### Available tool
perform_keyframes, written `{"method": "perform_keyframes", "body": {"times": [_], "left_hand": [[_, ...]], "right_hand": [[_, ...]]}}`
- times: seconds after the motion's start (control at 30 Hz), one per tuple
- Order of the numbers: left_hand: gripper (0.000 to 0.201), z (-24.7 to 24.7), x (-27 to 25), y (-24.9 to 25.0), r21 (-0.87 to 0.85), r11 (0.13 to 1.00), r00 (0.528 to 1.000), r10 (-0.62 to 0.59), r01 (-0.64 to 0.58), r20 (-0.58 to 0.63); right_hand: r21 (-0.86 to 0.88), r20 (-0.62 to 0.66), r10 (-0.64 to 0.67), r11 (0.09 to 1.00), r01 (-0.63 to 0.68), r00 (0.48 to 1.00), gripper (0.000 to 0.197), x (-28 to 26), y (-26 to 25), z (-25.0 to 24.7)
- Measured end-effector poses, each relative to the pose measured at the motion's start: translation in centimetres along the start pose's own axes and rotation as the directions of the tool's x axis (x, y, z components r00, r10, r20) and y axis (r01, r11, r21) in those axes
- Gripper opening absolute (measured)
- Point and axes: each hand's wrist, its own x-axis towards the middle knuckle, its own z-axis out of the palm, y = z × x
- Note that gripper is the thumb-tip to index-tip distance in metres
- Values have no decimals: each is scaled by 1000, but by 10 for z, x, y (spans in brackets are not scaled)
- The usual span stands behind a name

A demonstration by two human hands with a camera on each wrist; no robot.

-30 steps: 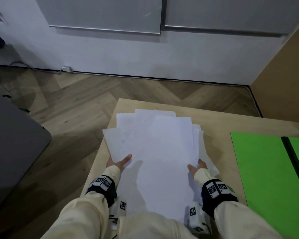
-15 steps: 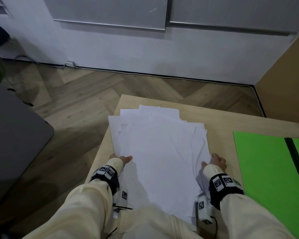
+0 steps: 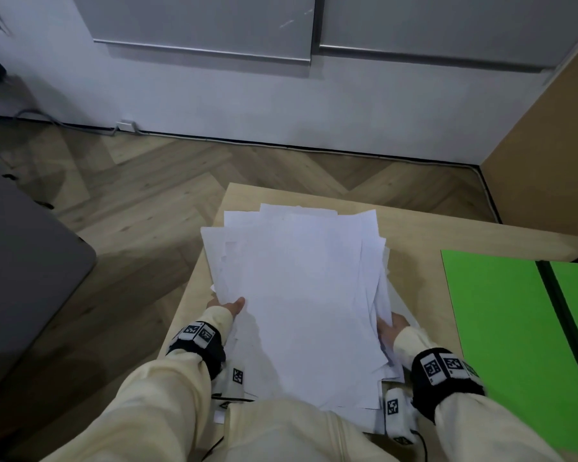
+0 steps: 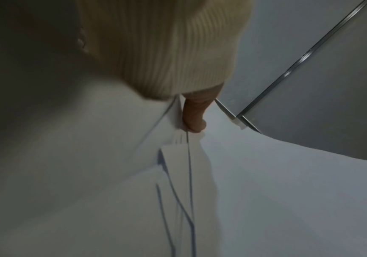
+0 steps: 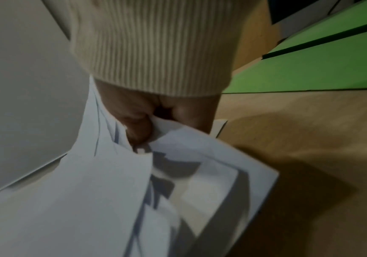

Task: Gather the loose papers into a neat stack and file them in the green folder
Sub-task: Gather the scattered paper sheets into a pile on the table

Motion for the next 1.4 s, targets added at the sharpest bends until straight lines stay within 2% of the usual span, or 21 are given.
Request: {"method": "perform_keyframes", "body": {"times": [0.17, 0.23, 0.33, 0.4, 0.5, 0.57, 0.63, 0.73, 0.8, 0.9, 0.97, 1.03, 1.07, 1.1, 1.2, 1.23, 1.27, 1.3, 1.33, 1.4], "left_hand": [[76, -2, 2, 2, -1, 1000, 1000, 11, -11, -16], [77, 3, 6, 0, -71, 997, 999, 3, 0, 37], [82, 3, 6, -2, -150, 989, 1000, -1, 2, 7], [75, 0, -2, -2, -118, 993, 1000, 2, -3, -12], [69, -4, 0, -4, -84, 996, 999, 35, -34, 4], [70, -6, 0, -5, -65, 997, 999, 41, -41, 3], [71, -5, 0, -5, -58, 998, 1000, 26, -26, -5], [73, -4, -1, -2, -39, 999, 1000, 17, -18, -7], [73, -4, 2, -2, -45, 999, 1000, 6, -6, -12], [72, -5, -1, -1, -33, 999, 999, 34, -33, 3], [80, -5, 0, -3, -49, 998, 999, 43, -42, 10], [88, -8, -5, -2, 1, 999, 999, 40, -40, 25], [87, -8, -5, -1, 30, 999, 999, 43, -43, 24], [86, -9, -7, 0, 53, 998, 999, 44, -44, 12], [84, -8, -8, 1, 67, 996, 998, 66, -66, 4], [82, -7, -8, 2, 47, 996, 997, 71, -71, 4], [80, -6, -8, 3, 11, 997, 997, 73, -73, 7], [78, -5, -9, 2, -20, 997, 997, 71, -71, 12], [79, -4, -7, 2, -58, 996, 997, 72, -71, 18], [89, 0, -1, -1, -113, 992, 997, 67, -61, 48]], "right_hand": [[33, -127, 14, 999, -9, 992, 54, -2, 2, -17], [-32, -54, -13, 999, 11, 998, 52, -9, 0, -13], [-194, 156, -12, 980, 42, 988, 47, -18, -4, -2], [-264, 180, 16, 964, 33, 983, 46, -19, -5, 3], [-136, 29, 98, 986, -94, 995, 61, -19, -8, -1], [23, -132, 105, 994, -102, 986, 56, -19, -10, -7], [164, -285, 128, 983, -84, 950, 47, -16, -8, -13], [317, -434, 215, 946, -75, 875, 40, -23, -7, -25], [356, -477, 244, 932, -68, 845, 38, -28, -7, -38], [371, -442, 228, 927, -55, 867, 41, -26, -11, -56], [268, -360, 223, 955, -128, 906, 47, -24, -13, -63], [165, -371, 220, 972, -169, 902, 40, -26, -20, -73], [124, -428, 169, 984, -128, 888, 34, -30, -28, -80], [123, -526, 96, 992, -36, 845, 29, -34, -35, -87], [166, -788, -58, 938, 303, 613, 32, -56, -65, -105], [219, -822, -51, 890, 399, 567, 37, -61, -76, -106], [267, -830, -42, 845, 464, 556, 40, -63, -85, -107], [319, -816, -28, 811, 490, 577, 43, -57, -86, -104], [359, -772, -26, 806, 470, 635, 45, -50, -88, -97], [431, -644, 19, 835, 342, 765, 52, -32, -79, -74]]}}
